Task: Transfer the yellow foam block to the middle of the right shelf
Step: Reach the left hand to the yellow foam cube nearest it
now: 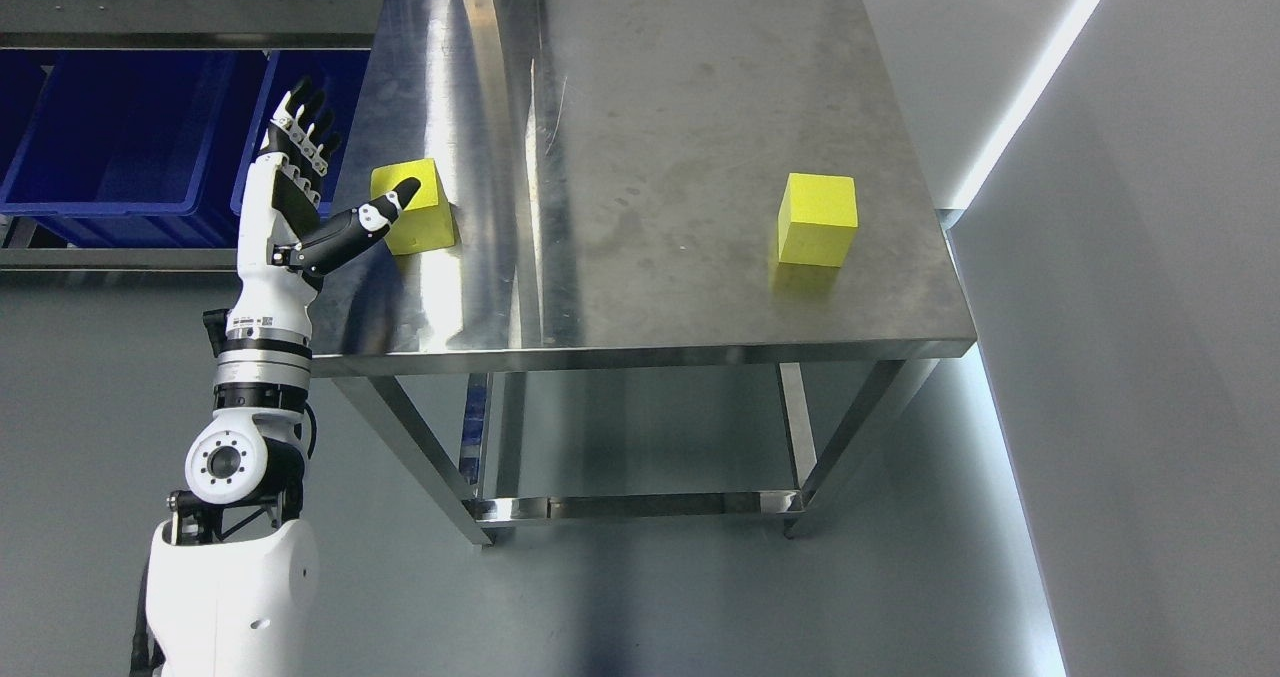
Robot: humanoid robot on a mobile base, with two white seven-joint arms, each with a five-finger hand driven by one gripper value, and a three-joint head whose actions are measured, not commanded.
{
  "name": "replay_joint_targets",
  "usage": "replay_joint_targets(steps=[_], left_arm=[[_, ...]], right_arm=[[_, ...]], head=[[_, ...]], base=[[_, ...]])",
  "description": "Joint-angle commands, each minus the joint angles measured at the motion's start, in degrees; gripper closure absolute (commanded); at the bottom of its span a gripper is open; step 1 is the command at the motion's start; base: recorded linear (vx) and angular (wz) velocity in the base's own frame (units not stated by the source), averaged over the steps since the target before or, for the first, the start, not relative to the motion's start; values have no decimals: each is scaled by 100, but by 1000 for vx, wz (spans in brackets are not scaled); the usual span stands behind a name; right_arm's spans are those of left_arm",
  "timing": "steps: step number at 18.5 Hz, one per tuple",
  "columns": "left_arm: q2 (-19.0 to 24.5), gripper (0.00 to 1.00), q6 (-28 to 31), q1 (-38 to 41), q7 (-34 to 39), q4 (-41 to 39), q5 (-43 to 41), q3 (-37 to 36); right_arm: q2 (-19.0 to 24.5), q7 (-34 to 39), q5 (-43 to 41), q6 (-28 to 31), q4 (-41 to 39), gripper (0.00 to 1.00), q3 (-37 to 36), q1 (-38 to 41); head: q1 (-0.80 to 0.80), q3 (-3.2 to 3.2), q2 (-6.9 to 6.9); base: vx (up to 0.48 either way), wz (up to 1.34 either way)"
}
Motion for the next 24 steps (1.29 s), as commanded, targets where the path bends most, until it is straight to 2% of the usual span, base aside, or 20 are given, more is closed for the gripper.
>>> replay_joint_targets(steps=[1, 10, 13, 17, 20, 24], left_arm=[[100, 0, -12, 16, 11, -93, 1, 137], [100, 0, 49, 25, 11, -75, 1, 208], [104, 1, 416, 61, -103, -40, 1, 120], [298, 2, 1033, -194, -1008, 83, -25, 155], [649, 2, 1077, -239, -1052, 162, -252, 41], [870, 2, 1078, -195, -1184, 189, -517, -82]], right_arm=[[-100, 2, 0, 0, -100, 0, 0, -17], [-100, 2, -9, 0, -100, 0, 0, -17], [-100, 2, 0, 0, -100, 0, 0, -17], [-100, 2, 0, 0, -100, 0, 0, -9], [-100, 2, 0, 0, -100, 0, 0, -17], [-100, 2, -9, 0, -100, 0, 0, -17]], head=[[0, 0, 0], [0, 0, 0], [0, 0, 0], [0, 0, 0], [0, 0, 0], [0, 0, 0]], base=[[10, 93], [10, 36], [6, 0], [38, 34], [70, 37], [65, 4]])
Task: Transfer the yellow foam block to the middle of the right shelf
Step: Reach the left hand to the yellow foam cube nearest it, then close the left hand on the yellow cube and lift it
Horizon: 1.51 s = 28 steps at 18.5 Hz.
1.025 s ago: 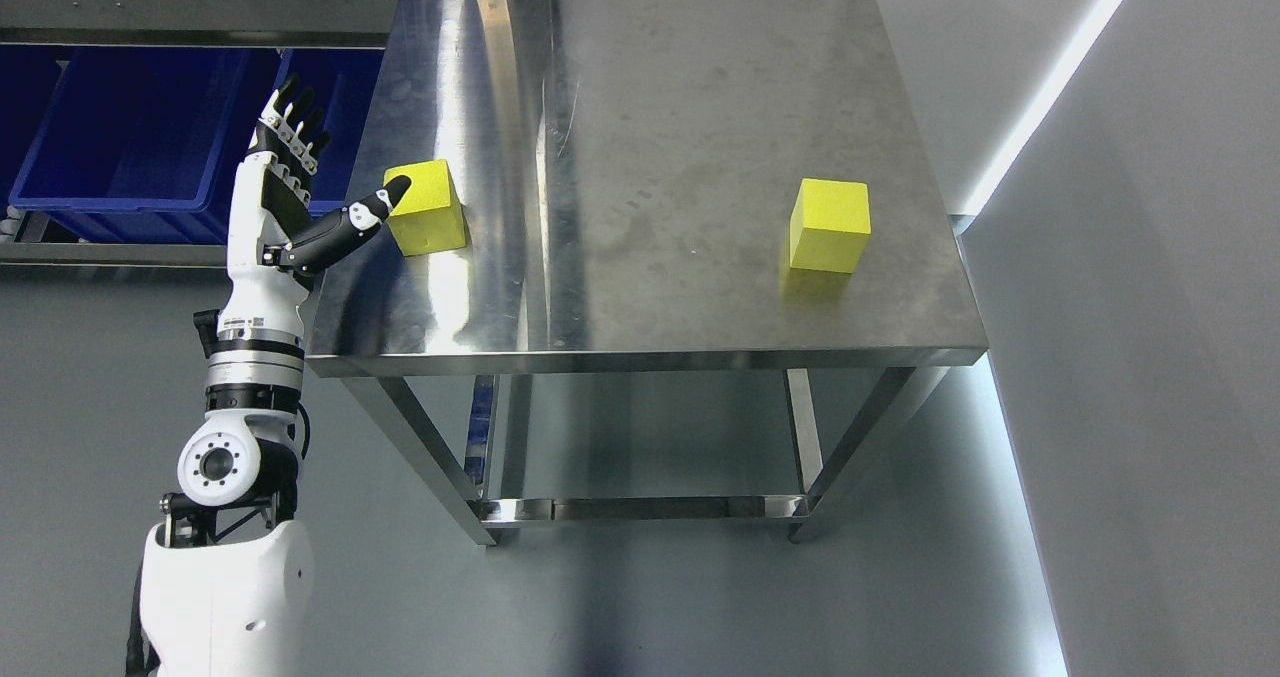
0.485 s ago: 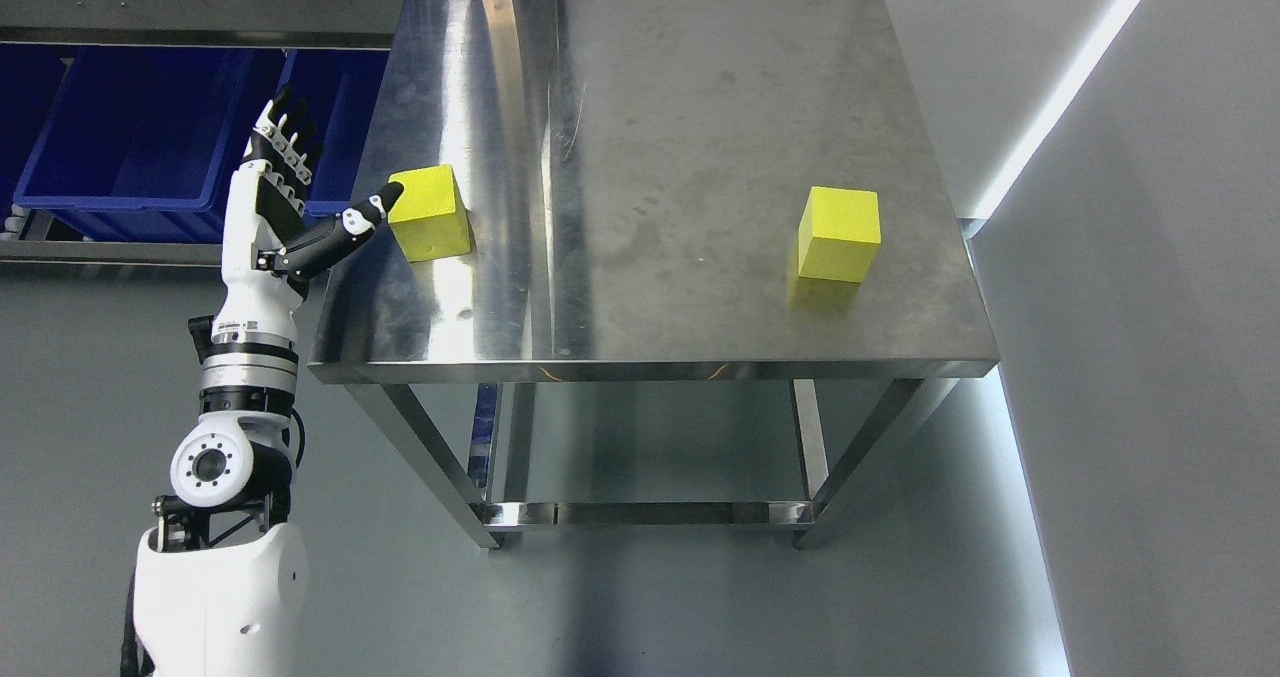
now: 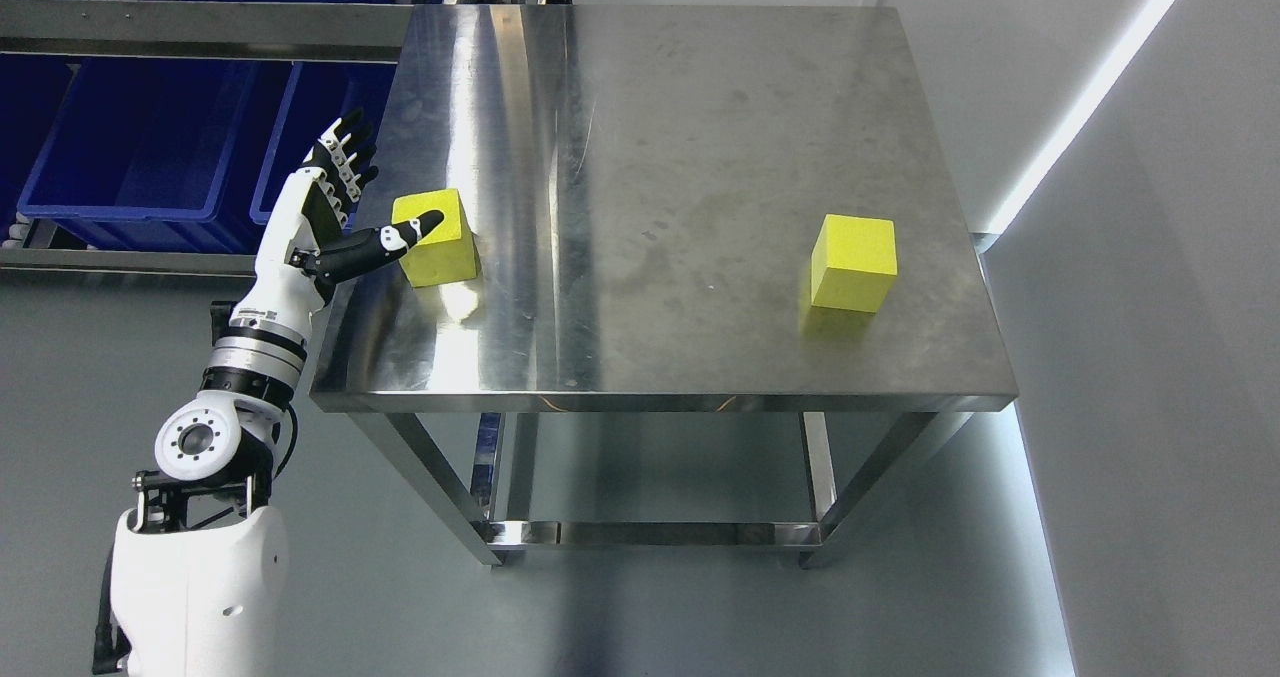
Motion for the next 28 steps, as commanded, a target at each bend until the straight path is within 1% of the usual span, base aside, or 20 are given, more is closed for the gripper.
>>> replay_joint_targets(steps=[1, 4, 9, 12, 15, 17, 19, 22, 24, 26, 28], left_arm=[[531, 2, 24, -5, -116, 136, -347, -181], [566, 0, 24, 12, -308, 329, -549, -409], [548, 0, 15, -40, -336, 724, -637, -655], [557, 0, 6, -119, -336, 1067, -637, -691], [540, 3, 6, -181, -336, 1156, -698, -700], [531, 10, -20, -181, -344, 1174, -751, -691], [522, 22, -125, -172, -344, 1174, -751, -656], [461, 43, -642, -155, -353, 1174, -743, -533], [356, 53, -880, -137, -353, 1174, -743, -411], [241, 53, -925, -154, -353, 1165, -734, -322], [-30, 53, -1178, -216, -353, 1113, -716, -200]], right_arm=[[-100, 2, 0, 0, -100, 0, 0, -17], [-100, 2, 0, 0, -100, 0, 0, -8], [-100, 2, 0, 0, -100, 0, 0, -17], [-100, 2, 0, 0, -100, 0, 0, -17], [-100, 2, 0, 0, -100, 0, 0, -17], [-100, 2, -9, 0, -100, 0, 0, -8], [-100, 2, 0, 0, -100, 0, 0, -8], [-100, 2, 0, 0, -100, 0, 0, -17], [-100, 2, 0, 0, -100, 0, 0, -17], [-100, 2, -9, 0, -100, 0, 0, -17], [-100, 2, 0, 0, -100, 0, 0, -17]], head=[[0, 0, 0], [0, 0, 0], [0, 0, 0], [0, 0, 0], [0, 0, 0], [0, 0, 0], [0, 0, 0], [0, 0, 0], [0, 0, 0], [0, 0, 0], [0, 0, 0]], base=[[59, 15], [42, 0], [15, 0], [0, 0], [0, 0], [0, 0], [0, 0], [0, 0], [0, 0], [0, 0], [5, -16]])
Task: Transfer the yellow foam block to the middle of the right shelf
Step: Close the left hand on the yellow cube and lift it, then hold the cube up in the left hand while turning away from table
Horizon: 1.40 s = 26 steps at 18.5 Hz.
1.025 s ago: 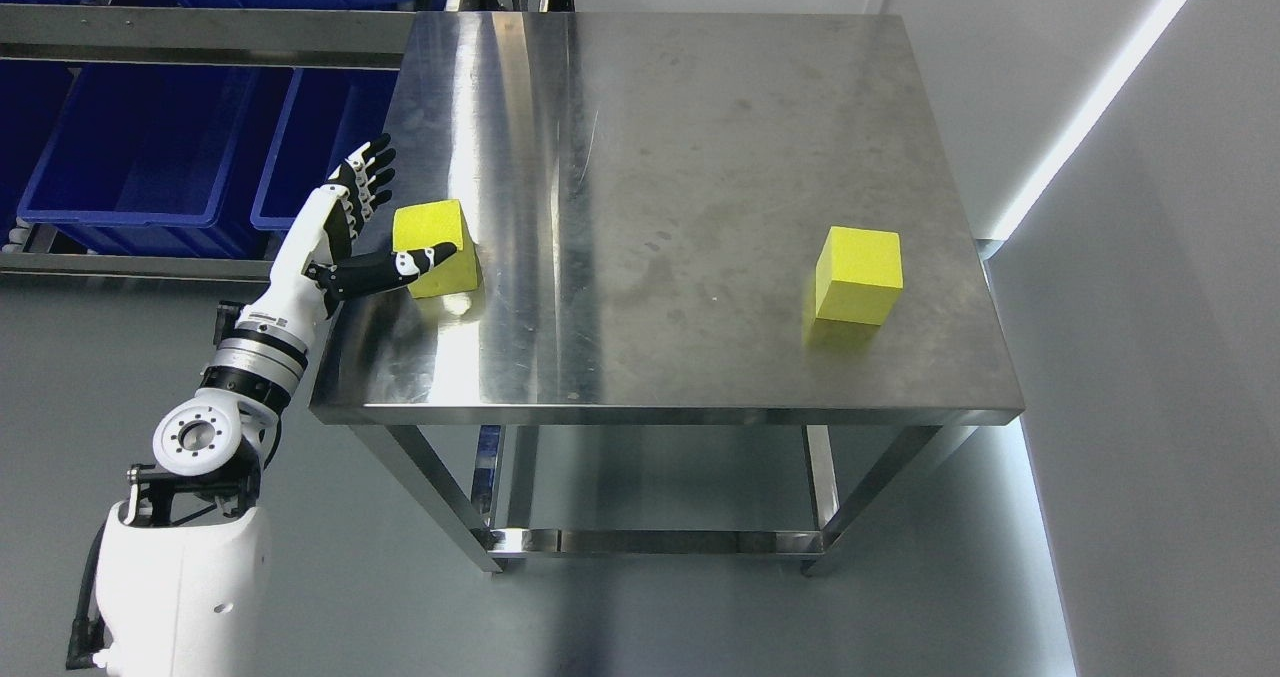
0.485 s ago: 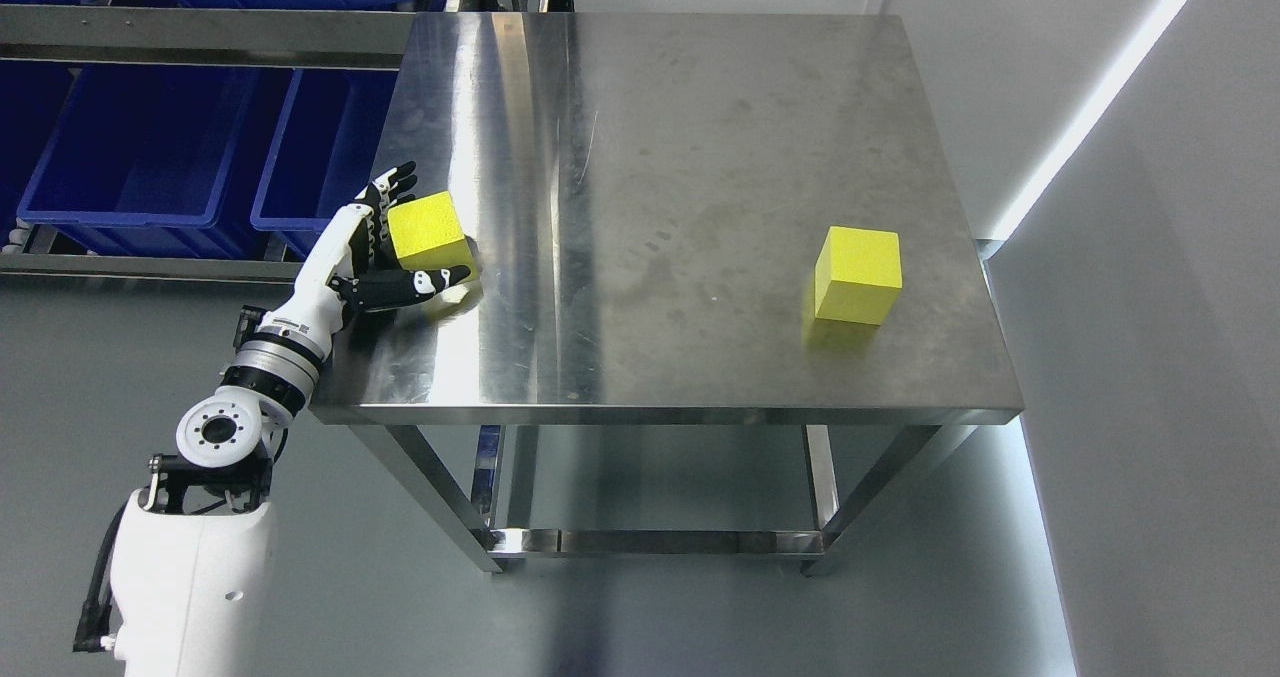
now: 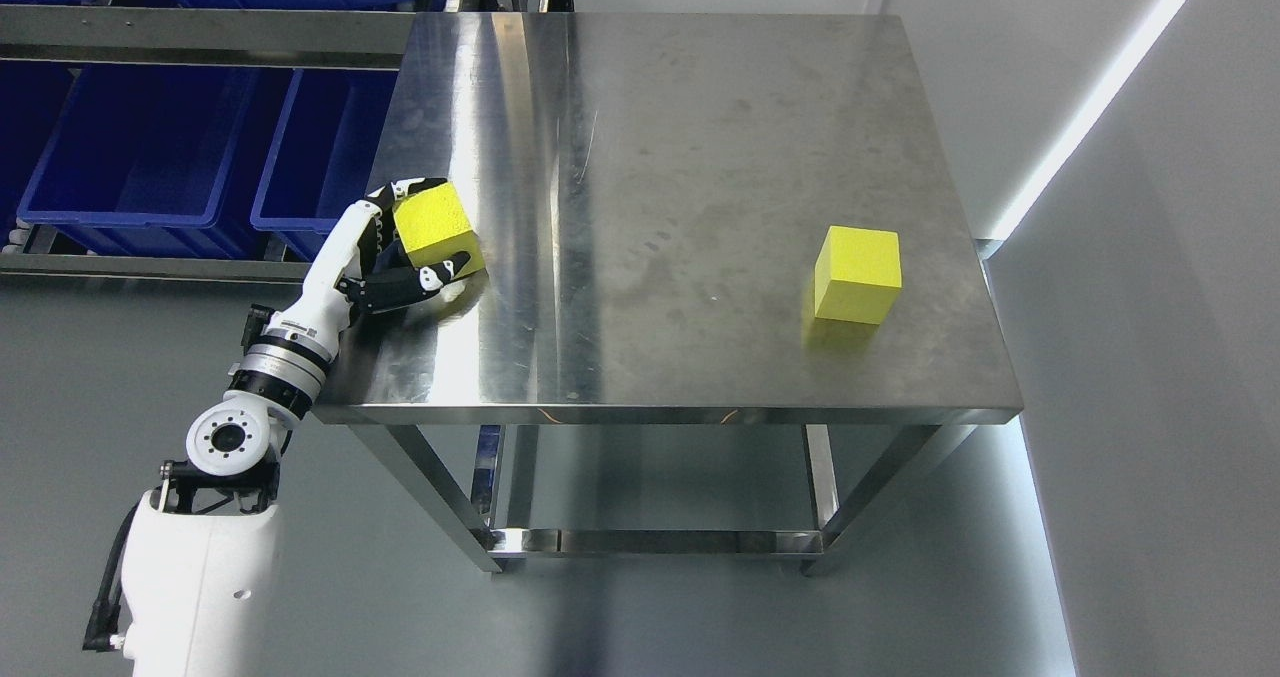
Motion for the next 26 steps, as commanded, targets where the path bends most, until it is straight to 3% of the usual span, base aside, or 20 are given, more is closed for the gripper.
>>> replay_joint_targets(steps=[1, 7, 26], left_arm=[[-592, 53, -520, -179, 4, 16, 20, 420], [-643, 51, -776, -514, -5, -582, 538, 658], [-643, 49, -979, -435, -5, -582, 574, 702]], right_arm=[[-100, 2, 0, 0, -100, 0, 0, -17], [-100, 2, 0, 0, -100, 0, 0, -17], [-100, 2, 0, 0, -100, 0, 0, -17]], head=[[0, 0, 0], [0, 0, 0], [0, 0, 0]], base=[[0, 0], [0, 0], [-73, 94]])
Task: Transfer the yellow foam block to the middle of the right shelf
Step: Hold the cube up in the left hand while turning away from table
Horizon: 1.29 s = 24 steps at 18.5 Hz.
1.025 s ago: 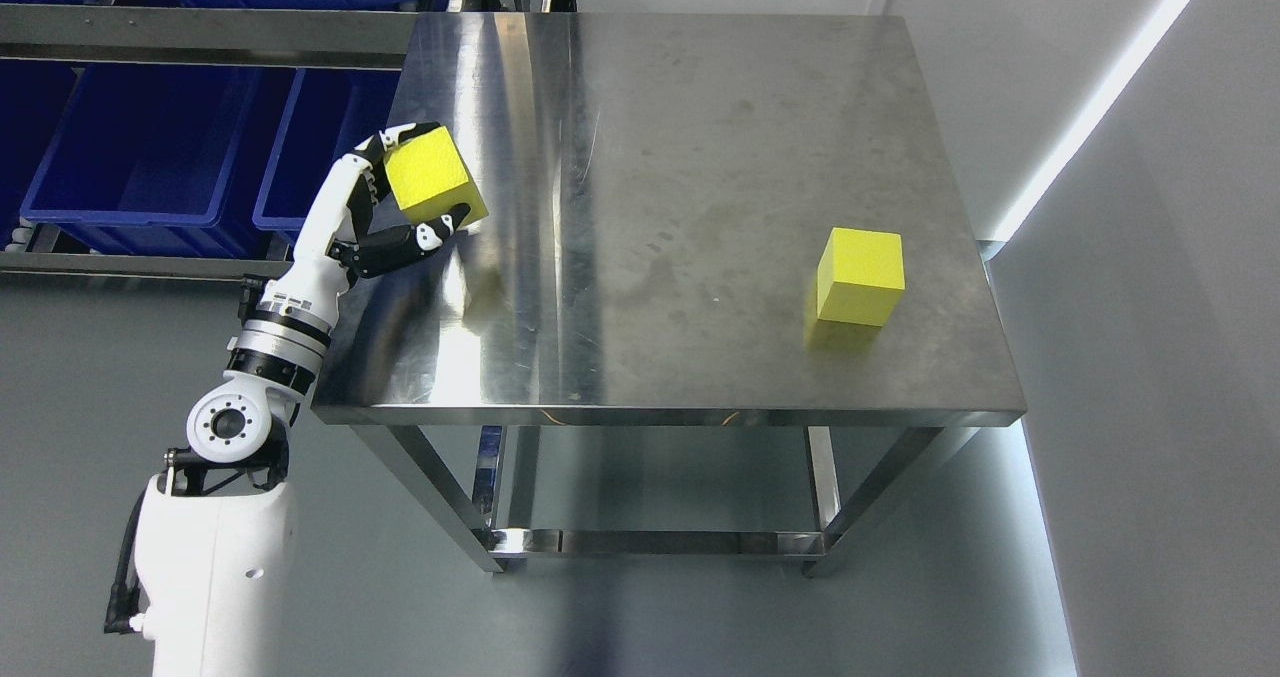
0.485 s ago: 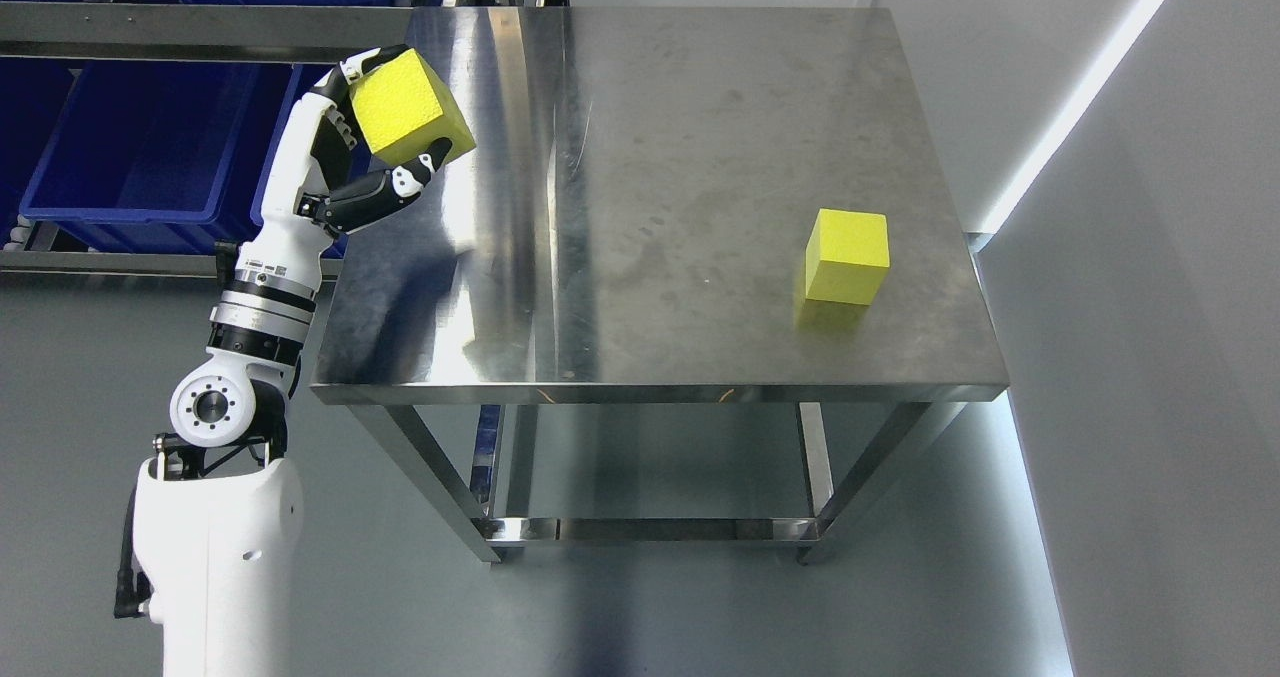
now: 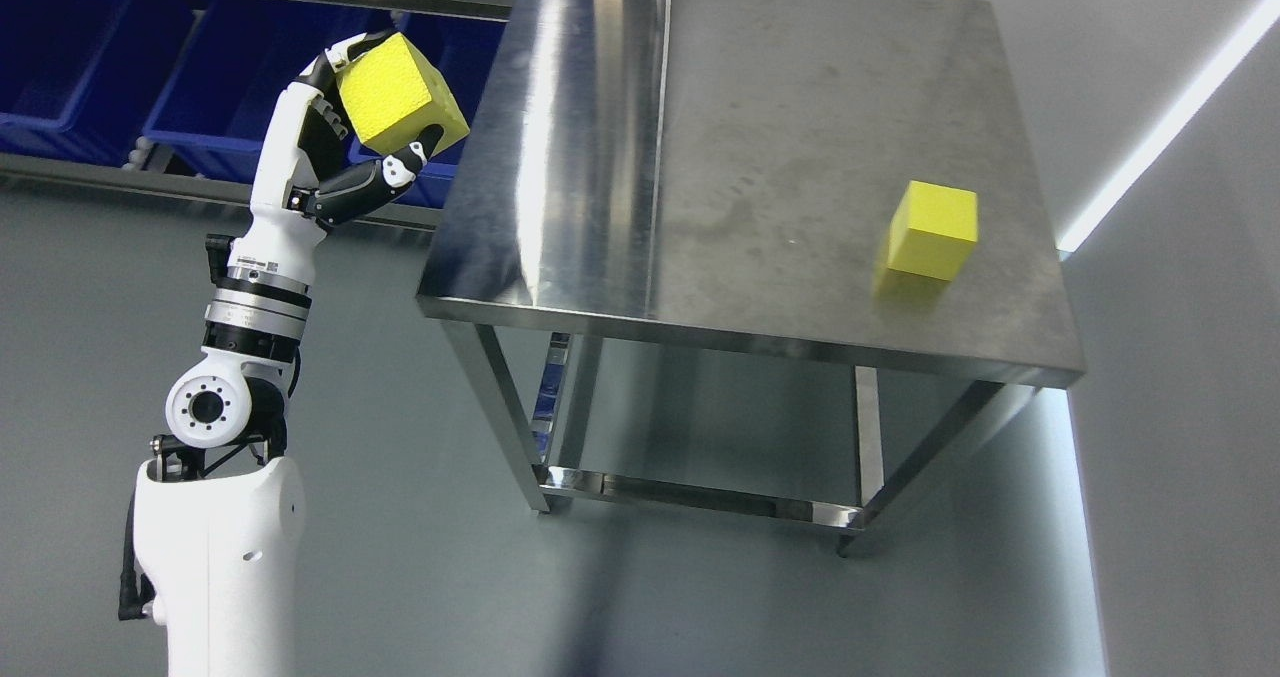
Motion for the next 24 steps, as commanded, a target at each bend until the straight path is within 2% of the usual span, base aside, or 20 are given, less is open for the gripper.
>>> replay_joint_targets(steps=[1, 17, 24], left_arm=[[39, 49, 7, 11, -2, -68, -9, 146], [39, 49, 33, -59, 6, -33, -17, 146], [39, 46, -151, -15, 6, -33, -9, -231]], right_arm=[[-100, 2, -209, 0, -100, 0, 0, -18], [-100, 2, -201, 0, -100, 0, 0, -18], [-100, 2, -209, 0, -100, 0, 0, -18]], head=[[0, 0, 0], [0, 0, 0], [0, 0, 0]], base=[[-31, 592], [28, 841], [58, 721]])
